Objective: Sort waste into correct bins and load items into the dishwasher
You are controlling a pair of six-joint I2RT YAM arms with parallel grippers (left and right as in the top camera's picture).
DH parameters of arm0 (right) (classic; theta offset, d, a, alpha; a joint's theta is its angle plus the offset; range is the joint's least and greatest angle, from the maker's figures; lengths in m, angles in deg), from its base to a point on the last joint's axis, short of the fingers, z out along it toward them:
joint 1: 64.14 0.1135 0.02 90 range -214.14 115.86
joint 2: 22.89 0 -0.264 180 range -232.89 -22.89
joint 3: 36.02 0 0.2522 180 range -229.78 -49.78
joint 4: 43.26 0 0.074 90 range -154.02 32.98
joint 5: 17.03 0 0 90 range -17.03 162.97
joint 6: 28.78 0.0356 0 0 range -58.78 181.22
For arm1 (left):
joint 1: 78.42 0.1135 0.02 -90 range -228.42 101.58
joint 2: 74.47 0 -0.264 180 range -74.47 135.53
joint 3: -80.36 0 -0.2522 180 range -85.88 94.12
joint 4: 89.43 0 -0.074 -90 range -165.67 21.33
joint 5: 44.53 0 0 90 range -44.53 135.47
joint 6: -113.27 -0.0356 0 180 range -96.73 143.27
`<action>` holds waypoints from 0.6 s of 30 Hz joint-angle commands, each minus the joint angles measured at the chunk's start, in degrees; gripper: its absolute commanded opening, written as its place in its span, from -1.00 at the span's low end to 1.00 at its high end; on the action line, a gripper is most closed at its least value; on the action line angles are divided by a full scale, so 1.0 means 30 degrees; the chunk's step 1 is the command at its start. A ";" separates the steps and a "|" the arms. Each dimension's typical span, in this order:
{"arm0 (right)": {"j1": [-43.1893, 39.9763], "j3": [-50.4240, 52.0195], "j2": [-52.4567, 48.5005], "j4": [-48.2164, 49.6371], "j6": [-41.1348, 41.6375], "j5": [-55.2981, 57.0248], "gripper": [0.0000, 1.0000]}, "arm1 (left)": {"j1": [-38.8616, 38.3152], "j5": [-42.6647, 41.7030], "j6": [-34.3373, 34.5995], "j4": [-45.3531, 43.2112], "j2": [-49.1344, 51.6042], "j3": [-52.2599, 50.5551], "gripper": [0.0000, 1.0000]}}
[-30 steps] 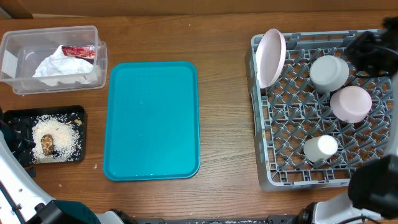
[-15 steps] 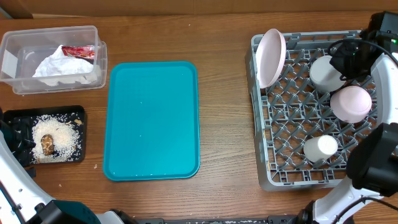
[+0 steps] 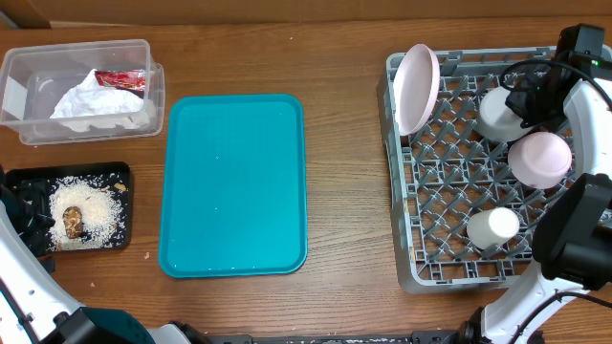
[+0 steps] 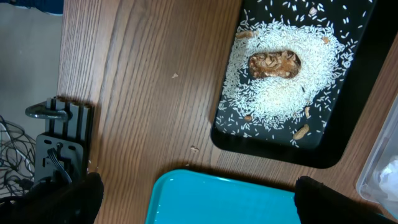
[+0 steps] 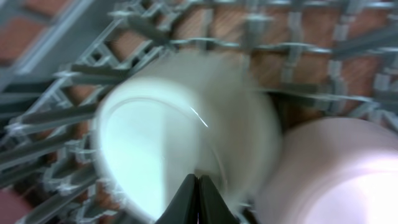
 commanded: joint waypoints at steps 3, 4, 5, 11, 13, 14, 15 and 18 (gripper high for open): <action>-0.0036 -0.1297 0.0102 -0.1406 0.2317 0.3541 -0.92 | 0.0029 0.0073 0.0335 0.0036 0.0029 -0.0080 1.00; -0.0036 -0.1494 0.0219 -0.1588 0.2463 0.3497 -0.92 | 0.0029 0.0073 0.0342 0.0029 0.0029 -0.0080 1.00; -0.0036 -0.1690 0.0393 -0.1749 0.2492 0.3359 -0.92 | 0.0029 0.0073 0.0335 0.0029 0.0029 -0.0080 0.99; 0.0525 -0.2288 0.2914 -0.2062 0.2492 0.0765 -0.92 | 0.0029 0.0066 0.0335 0.0036 0.0029 -0.0080 1.00; 0.0838 -0.2288 0.4131 -0.2011 0.2390 -0.0947 -0.92 | 0.0029 0.0066 0.0335 0.0036 0.0029 -0.0080 1.00; 0.1064 -0.2288 0.4721 -0.1945 0.2215 -0.2033 -0.92 | 0.0029 0.0066 0.0342 0.0029 0.0029 -0.0080 1.00; 0.1392 -0.2288 0.5428 -0.1931 0.1843 -0.3373 -0.92 | 0.0029 0.0066 0.0335 0.0029 0.0029 -0.0080 0.99; 0.2543 -0.2288 0.6768 -0.1938 0.1056 -0.5457 -0.92 | 0.0029 0.0066 0.0335 0.0029 0.0029 -0.0080 0.99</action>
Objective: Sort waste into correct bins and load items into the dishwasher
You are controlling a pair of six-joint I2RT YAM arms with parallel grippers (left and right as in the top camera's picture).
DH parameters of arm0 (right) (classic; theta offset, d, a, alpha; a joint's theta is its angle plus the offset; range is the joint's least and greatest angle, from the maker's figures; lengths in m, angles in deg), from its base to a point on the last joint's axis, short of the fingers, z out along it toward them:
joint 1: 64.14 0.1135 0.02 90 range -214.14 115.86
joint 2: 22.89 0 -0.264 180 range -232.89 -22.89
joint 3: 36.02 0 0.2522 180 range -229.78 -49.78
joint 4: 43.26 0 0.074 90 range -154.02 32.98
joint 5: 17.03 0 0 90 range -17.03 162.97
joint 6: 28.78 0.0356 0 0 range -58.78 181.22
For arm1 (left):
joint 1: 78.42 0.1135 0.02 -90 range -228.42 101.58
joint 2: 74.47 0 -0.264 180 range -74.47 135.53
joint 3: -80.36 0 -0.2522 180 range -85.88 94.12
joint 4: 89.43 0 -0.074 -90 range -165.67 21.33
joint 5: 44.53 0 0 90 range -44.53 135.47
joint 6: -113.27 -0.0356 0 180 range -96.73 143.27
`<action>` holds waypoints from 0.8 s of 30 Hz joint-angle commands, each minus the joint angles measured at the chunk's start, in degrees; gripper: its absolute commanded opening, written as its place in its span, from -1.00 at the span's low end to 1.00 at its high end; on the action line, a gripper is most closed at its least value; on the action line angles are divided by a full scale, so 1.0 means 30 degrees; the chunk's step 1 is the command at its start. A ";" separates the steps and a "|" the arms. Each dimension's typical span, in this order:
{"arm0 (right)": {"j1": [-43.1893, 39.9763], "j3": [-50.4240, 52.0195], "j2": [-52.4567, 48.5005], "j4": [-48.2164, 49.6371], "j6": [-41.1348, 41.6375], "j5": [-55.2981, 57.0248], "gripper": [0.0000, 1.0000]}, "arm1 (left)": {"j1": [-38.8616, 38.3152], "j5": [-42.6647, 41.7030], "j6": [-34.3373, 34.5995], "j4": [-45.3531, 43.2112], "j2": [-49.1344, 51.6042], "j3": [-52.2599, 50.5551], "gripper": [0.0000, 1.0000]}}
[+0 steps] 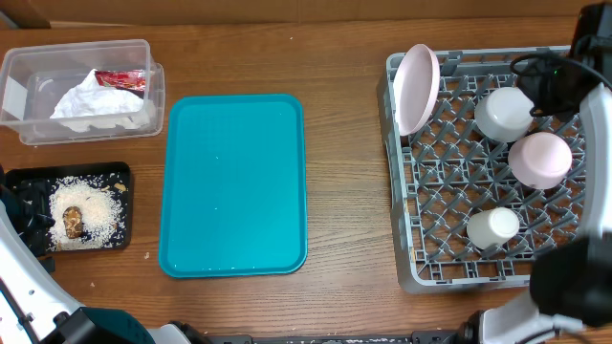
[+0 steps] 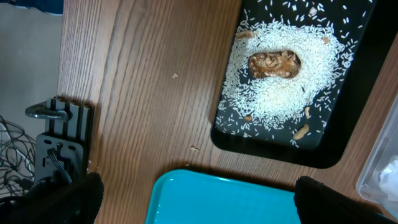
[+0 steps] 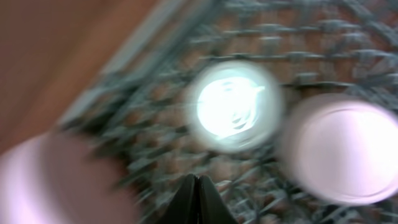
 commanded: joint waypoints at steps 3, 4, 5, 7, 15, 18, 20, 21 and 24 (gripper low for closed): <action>0.3002 -0.0678 0.2630 -0.0189 -0.1035 -0.4371 -0.77 | 0.0036 0.0073 0.0342 0.0044 0.0029 -0.0080 0.99; 0.3701 -0.0678 0.2659 -0.0350 -0.1042 -0.4714 -0.68 | 0.0036 0.0066 0.0335 0.0044 0.0029 -0.0080 1.00; 0.4466 -0.0663 0.2652 -0.0481 -0.1035 -0.5064 -0.34 | 0.0036 0.0066 0.0335 0.0044 0.0029 -0.0080 1.00; 0.6040 -0.0481 0.2521 -0.0459 -0.1035 -0.5865 0.86 | 0.0036 0.0073 0.0335 0.0036 0.0029 -0.0080 1.00; 1.2356 0.0510 0.0743 0.1508 -0.1020 -0.6222 1.00 | 0.0036 0.0066 0.0335 0.0036 0.0029 -0.0080 0.99; 1.4498 0.0510 -0.0503 0.2382 -0.1013 -0.6229 1.00 | 0.0036 0.0066 0.0335 0.0036 0.0029 -0.0080 0.99; 1.5686 0.0510 -0.1290 0.2922 -0.0954 -0.6229 1.00 | 0.0036 0.0066 0.0335 0.0036 0.0036 -0.0080 1.00; 1.6313 0.0510 -0.1727 0.3213 -0.0954 -0.6222 1.00 | 0.0036 0.0066 0.0335 0.0036 0.0036 -0.0080 1.00; 1.7850 0.0510 -0.2725 0.4058 -0.0954 -0.6215 1.00 | 0.0036 0.0066 0.0335 0.0036 0.0029 -0.0080 0.99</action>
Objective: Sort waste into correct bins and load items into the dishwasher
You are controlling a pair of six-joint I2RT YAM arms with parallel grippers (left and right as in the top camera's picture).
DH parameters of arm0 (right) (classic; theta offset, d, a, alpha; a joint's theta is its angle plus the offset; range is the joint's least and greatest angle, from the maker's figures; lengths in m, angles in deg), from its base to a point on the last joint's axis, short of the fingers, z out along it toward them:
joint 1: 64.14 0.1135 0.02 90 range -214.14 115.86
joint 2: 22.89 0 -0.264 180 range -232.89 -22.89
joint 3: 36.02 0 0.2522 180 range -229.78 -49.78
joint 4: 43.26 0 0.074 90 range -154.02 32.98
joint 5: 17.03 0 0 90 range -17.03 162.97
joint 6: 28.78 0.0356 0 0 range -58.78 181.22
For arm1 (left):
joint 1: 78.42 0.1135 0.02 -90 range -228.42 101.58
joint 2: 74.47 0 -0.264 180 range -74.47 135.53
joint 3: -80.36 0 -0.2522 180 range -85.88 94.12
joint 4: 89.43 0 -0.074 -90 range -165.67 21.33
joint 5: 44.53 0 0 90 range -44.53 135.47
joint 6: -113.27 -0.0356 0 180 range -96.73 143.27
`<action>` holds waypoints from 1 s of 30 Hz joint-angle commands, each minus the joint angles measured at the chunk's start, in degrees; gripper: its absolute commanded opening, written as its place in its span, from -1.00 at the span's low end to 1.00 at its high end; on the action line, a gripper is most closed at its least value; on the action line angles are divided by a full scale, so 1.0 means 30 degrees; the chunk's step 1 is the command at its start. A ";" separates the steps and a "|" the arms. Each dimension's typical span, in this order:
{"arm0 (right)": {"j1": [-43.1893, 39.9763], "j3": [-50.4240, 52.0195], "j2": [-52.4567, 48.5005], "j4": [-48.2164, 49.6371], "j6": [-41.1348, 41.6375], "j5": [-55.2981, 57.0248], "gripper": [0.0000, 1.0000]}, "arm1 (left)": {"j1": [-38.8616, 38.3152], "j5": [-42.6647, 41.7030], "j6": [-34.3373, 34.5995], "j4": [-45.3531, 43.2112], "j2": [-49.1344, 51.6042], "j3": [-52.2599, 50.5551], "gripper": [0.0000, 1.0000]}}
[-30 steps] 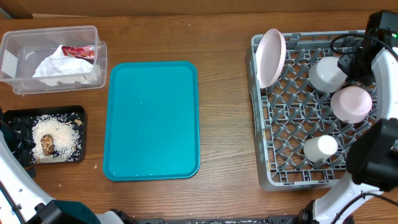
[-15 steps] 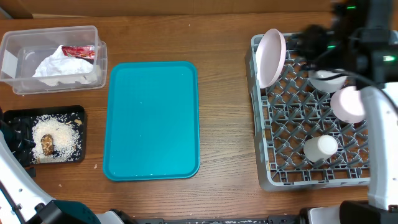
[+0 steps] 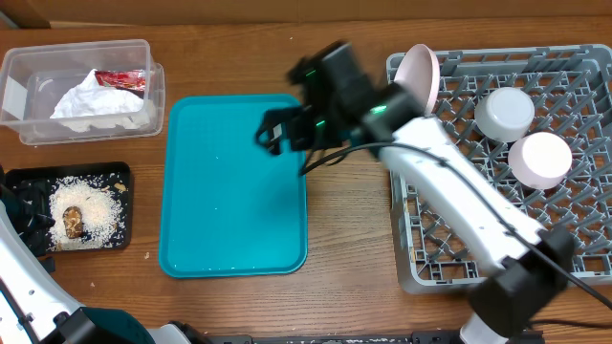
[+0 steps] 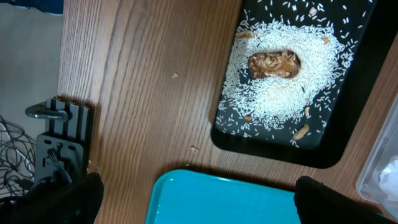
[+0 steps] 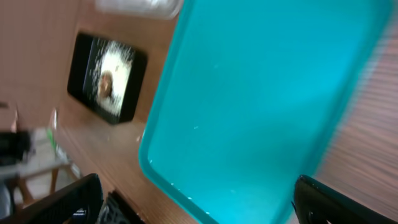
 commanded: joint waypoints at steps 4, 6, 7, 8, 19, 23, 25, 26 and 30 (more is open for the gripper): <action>0.2586 0.0066 -0.1727 0.1377 -0.0044 -0.0036 1.00 | 0.0029 0.0066 0.0335 0.0029 0.0036 -0.0080 0.99; 0.3089 0.0066 -0.2076 0.1617 -0.0044 -0.0036 1.00 | 0.0029 0.0066 0.0335 0.0036 0.0029 -0.0080 0.99; 0.3264 0.0066 -0.2229 0.1727 -0.0044 -0.0036 1.00 | 0.0029 0.0066 0.0335 0.0036 0.0036 -0.0080 0.99; 0.3424 0.0066 -0.2302 0.1807 -0.0044 -0.0036 1.00 | 0.0029 0.0066 0.0335 0.0029 0.0036 -0.0080 1.00; 0.4029 0.0066 -0.2594 0.1923 -0.0044 0.0066 1.00 | 0.0029 0.0066 0.0335 0.0036 0.0029 -0.0080 0.99; 0.4029 0.0066 -0.2645 0.1916 -0.0051 0.1064 1.00 | 0.0029 0.0066 0.0335 0.0029 0.0029 -0.0080 0.99; 0.4029 0.0066 -0.2645 0.1923 -0.0051 0.1610 1.00 | 0.0029 0.0066 0.0335 0.0029 0.0029 -0.0080 1.00; 0.4029 0.0066 -0.2645 0.1931 -0.0051 0.1800 1.00 | 0.0029 0.0073 0.0335 0.0029 0.0036 -0.0080 1.00; 0.4029 0.0066 -0.2645 0.1938 -0.0051 0.2208 1.00 | 0.0029 0.0066 0.0335 0.0029 0.0029 -0.0080 1.00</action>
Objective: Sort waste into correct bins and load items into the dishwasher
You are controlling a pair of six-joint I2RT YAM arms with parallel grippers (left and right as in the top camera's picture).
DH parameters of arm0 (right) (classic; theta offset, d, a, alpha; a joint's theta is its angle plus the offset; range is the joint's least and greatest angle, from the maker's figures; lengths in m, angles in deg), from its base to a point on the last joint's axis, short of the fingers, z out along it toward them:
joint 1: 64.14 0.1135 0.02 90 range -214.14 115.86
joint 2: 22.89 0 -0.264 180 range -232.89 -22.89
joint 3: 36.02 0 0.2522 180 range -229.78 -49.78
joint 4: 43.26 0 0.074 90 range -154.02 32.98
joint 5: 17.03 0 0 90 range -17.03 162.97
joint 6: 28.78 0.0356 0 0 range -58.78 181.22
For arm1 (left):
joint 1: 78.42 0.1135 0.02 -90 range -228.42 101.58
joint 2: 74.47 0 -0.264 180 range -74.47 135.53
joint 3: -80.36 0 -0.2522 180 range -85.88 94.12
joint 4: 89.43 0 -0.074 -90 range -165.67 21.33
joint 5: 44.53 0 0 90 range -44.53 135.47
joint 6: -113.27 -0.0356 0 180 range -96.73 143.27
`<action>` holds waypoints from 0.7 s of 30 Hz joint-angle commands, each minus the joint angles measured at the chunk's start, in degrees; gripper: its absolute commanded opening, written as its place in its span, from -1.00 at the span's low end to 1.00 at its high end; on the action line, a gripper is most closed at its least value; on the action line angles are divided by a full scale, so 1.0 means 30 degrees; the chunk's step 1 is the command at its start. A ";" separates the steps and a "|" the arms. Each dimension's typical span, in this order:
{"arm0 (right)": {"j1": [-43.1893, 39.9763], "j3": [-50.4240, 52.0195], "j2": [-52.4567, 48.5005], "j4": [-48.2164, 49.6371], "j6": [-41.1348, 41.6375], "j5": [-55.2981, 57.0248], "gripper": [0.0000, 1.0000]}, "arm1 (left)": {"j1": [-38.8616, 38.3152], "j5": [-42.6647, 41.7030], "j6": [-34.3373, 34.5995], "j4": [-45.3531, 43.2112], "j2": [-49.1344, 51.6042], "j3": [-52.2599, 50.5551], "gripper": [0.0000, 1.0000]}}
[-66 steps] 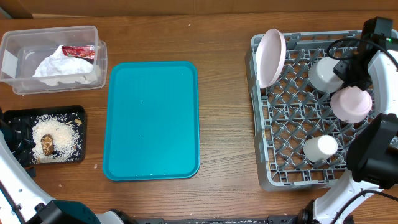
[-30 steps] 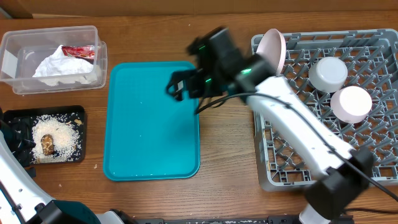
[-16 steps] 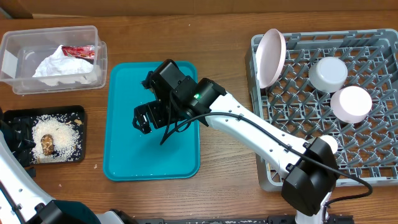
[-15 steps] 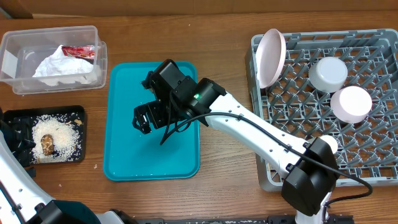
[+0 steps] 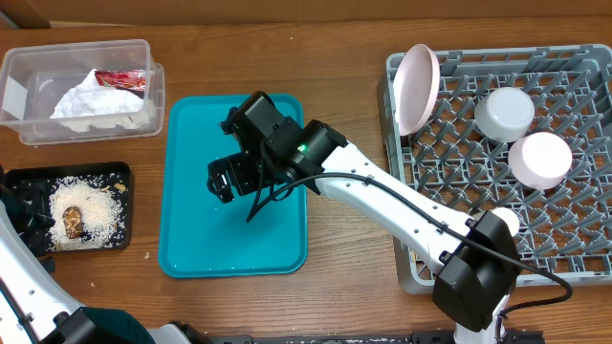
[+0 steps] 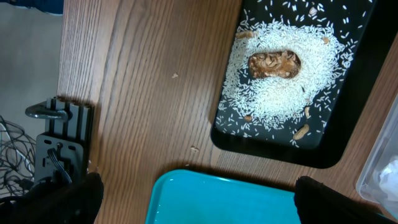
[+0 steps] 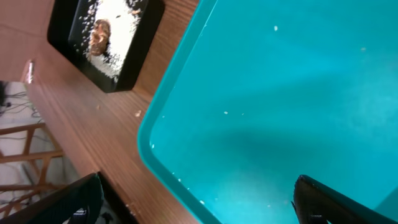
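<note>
The teal tray point(image 5: 196, 244) lies bare at the table's middle. My right gripper point(image 5: 232, 178) hangs over its centre, open with nothing between its fingers; in the right wrist view point(image 7: 199, 202) the tray's floor point(image 7: 280, 93) fills the frame. My left gripper point(image 6: 199, 202) is open too, over the tray's corner point(image 6: 217, 199) beside the black food bin point(image 6: 292, 81) of rice. The grey dish rack point(image 5: 402, 191) holds an upright pink plate point(image 5: 417, 88), a white bowl point(image 5: 504, 113), a pink bowl point(image 5: 538, 158) and a white cup point(image 5: 507, 222) partly behind my arm.
A clear bin point(image 5: 29, 119) at the back left holds crumpled tissue point(image 5: 96, 103) and a red wrapper point(image 5: 120, 79). The black food bin point(image 5: 115, 177) sits in front of it. My right arm point(image 5: 382, 196) spans from the rack's front to the tray.
My right gripper has moved from the tray's far right part to over its centre, still open. The left arm has not moved.
My right gripper was shut close against the white bowl in the rack. Then it was further from the bowl, still shut. Then it was open over the tray's far right part, and now it is over the tray's centre. The left stayed put.
</note>
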 commanded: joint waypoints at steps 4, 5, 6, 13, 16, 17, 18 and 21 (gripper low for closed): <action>0.0138 0.0015 -0.0197 0.0087 -0.0131 0.1523 1.00 | 0.0029 0.0066 0.0335 0.0036 0.0029 -0.0080 1.00; 0.0109 0.0015 -0.0197 0.0022 -0.0124 0.1989 1.00 | 0.0029 0.0066 0.0342 0.0036 0.0036 -0.0080 1.00; 0.0036 0.0007 -0.0197 -0.0044 -0.0131 0.2543 0.99 | 0.0029 0.0066 0.0335 0.0036 0.0029 -0.0080 1.00; -0.1676 0.0015 -0.0197 -0.2353 -0.0058 0.6885 1.00 | 0.0029 0.0066 0.0335 0.0036 0.0036 -0.0080 1.00; -0.2550 0.0015 -0.0197 -0.2463 -0.0044 0.6084 1.00 | 0.0029 0.0073 0.0335 0.0036 0.0029 -0.0080 1.00; -0.2841 0.0015 -0.0197 -0.2368 -0.0044 0.5734 1.00 | 0.0029 0.0073 0.0342 0.0036 0.0029 -0.0080 0.99; -0.3060 0.0015 -0.0197 -0.2295 -0.0051 0.5457 1.00 | 0.0029 0.0073 0.0335 0.0036 0.0029 -0.0080 0.99; -0.3548 0.0015 -0.0197 -0.2215 -0.0058 0.5450 1.00 | 0.0029 0.0066 0.0335 0.0036 0.0029 -0.0080 1.00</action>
